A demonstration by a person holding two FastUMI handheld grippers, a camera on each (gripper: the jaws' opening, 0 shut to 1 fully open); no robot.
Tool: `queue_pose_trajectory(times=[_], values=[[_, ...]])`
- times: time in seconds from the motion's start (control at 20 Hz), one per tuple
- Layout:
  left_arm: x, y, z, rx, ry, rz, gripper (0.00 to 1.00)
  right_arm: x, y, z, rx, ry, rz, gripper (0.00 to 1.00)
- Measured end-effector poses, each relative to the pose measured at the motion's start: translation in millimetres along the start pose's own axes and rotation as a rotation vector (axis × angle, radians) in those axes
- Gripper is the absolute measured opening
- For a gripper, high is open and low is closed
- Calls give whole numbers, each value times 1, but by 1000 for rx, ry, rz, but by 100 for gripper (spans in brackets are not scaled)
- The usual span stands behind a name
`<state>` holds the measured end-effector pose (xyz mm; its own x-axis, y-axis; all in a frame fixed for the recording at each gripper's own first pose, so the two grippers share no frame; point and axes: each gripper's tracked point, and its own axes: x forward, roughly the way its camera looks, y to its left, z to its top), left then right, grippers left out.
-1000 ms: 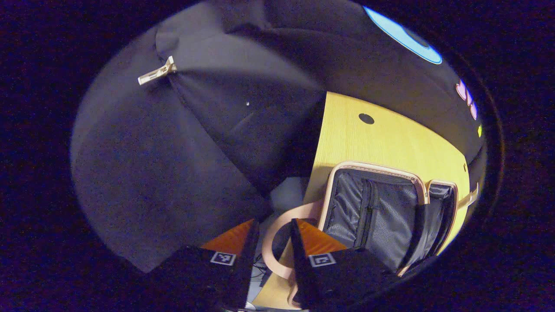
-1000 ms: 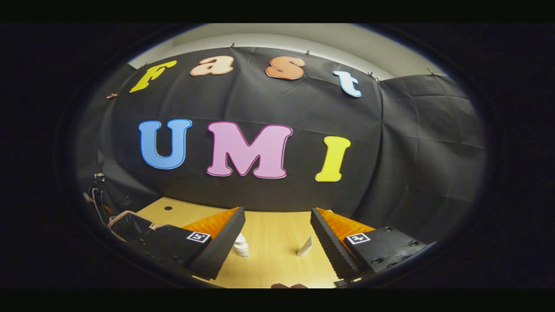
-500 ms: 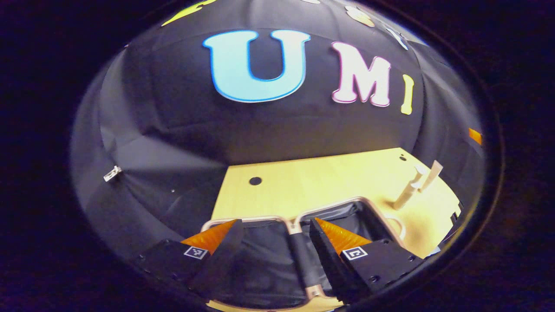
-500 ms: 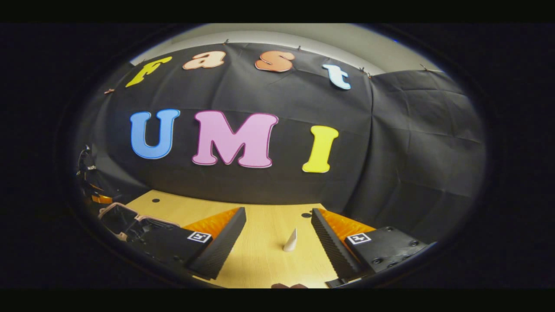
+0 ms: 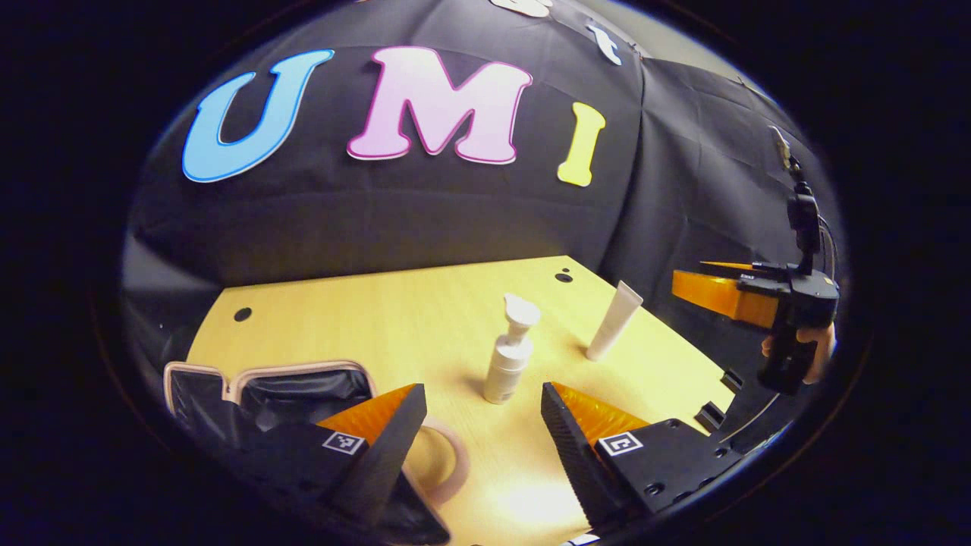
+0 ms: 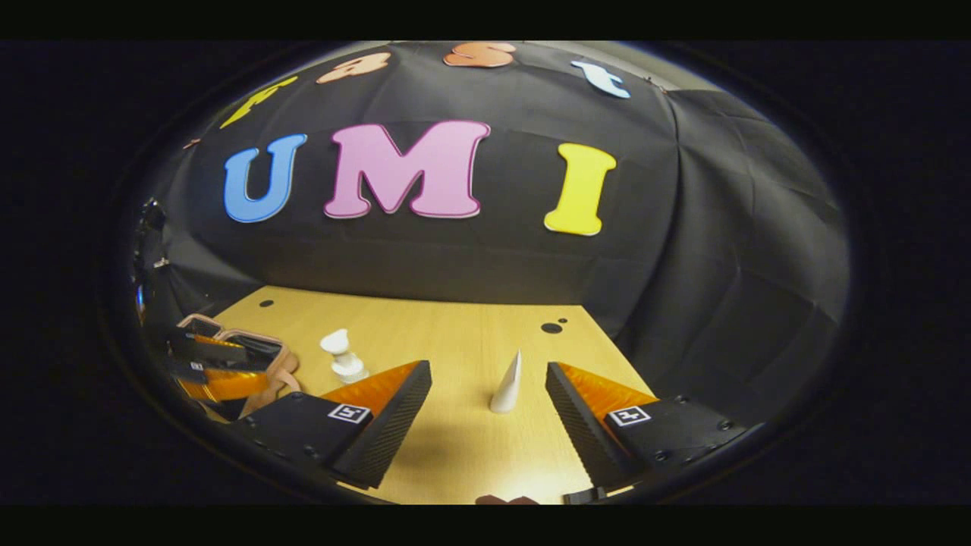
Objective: First open the suitcase, pack the skin care products into it, and then close the suitcase.
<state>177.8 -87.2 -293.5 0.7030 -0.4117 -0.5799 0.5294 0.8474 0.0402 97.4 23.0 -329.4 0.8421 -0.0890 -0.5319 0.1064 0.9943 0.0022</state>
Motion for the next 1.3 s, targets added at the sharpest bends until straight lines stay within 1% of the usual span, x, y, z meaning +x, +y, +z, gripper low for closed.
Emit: queue_pose_trajectory(times=[0.1, 0.15, 0.2, 0.25, 0.3, 0.4, 0.55, 0.6, 0.65, 0.7, 0.8, 0.85, 0.9, 0.95, 1.0, 1.05, 1.1, 1.15, 1.2, 1.25, 1.3], values=[[26, -16, -11, 7, 40, 11, 96, 20, -8, -22, 34, 60, 13, 97], [41, -25, -15, -9, 59, 13, 96, 31, -10, -35, 58, 100, 30, 98], [51, -27, -18, -22, 63, 27, 96, 39, -11, -41, 72, 123, 43, 94], [71, -24, -20, -36, 74, 54, 96, 51, -13, -47, 74, 142, 55, 97], [86, -23, -22, -52, 85, 74, 96, 62, -13, -56, 67, 163, 70, 97], [107, -26, -21, -69, 87, 70, 96, 84, -16, -67, 34, 188, 87, 97], [139, -19, -23, -36, 111, 107, 96, 116, -13, -89, 12, 244, 109, 98], [146, -17, -23, -29, 115, 112, 96, 122, -11, -93, 3, 250, 114, 94], [152, -14, -25, -23, 123, 118, 96, 128, -10, -97, -7, 260, 114, 94], [157, -13, -26, -17, 131, 120, 96, 133, -8, -101, -12, 268, 116, 98], [170, -8, -26, -5, 145, 123, 96, 143, -5, -108, -13, 280, 122, 98], [175, -3, -28, 8, 156, 139, 96, 147, -5, -113, -12, 297, 121, 97], [210, 1, -35, 10, 160, 132, 78, 151, -18, -117, -32, 308, 81, 87], [184, -3, -26, 24, 187, 128, 59, 152, -19, -113, -7, 282, 69, 69], [179, -5, -24, 39, 209, 119, 57, 150, -15, -115, 11, 304, 83, 51], [172, -5, -29, 46, 234, 110, 56, 150, -14, -113, 20, 302, 87, 32], [168, -7, -27, 46, 239, 97, 55, 148, -15, -112, 14, 307, 79, 25], [163, -9, -23, 42, 238, 72, 55, 146, -15, -106, 11, 290, 75, 34], [155, -14, -16, 40, 226, 40, 52, 144, -12, -98, 14, 268, 78, 34], [138, -20, -9, 48, 218, 9, 55, 138, -8, -91, 19, 251, 84, 24], [116, -24, -1, 58, 220, -19, 55, 127, -6, -82, 21, 239, 90, 30]])
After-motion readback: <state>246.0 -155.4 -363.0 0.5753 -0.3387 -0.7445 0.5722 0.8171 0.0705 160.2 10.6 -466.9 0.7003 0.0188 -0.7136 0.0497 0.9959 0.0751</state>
